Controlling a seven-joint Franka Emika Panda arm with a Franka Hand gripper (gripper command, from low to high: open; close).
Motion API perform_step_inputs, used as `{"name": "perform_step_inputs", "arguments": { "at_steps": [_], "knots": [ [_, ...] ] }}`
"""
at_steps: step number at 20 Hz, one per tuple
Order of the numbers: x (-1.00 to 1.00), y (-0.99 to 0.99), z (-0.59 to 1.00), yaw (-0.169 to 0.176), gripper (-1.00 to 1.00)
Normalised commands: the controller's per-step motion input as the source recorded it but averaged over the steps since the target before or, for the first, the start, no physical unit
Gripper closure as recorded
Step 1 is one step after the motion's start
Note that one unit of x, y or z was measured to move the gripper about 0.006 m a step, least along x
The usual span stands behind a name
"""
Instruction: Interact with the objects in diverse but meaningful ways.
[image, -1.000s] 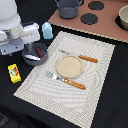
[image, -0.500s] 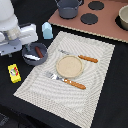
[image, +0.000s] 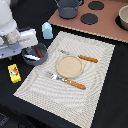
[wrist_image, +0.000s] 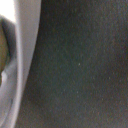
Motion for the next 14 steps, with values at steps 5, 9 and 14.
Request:
{"name": "perform_step_inputs", "arguments": {
  "at_steps": [5, 9, 14],
  "knots": [
    [0.18, 0.19, 0.12, -0.003, 1.0],
    [0.14, 0.16, 0.03, 0.0, 1.0],
    [0.2, 0.2, 0.15, 0.0, 1.0]
  ]
}}
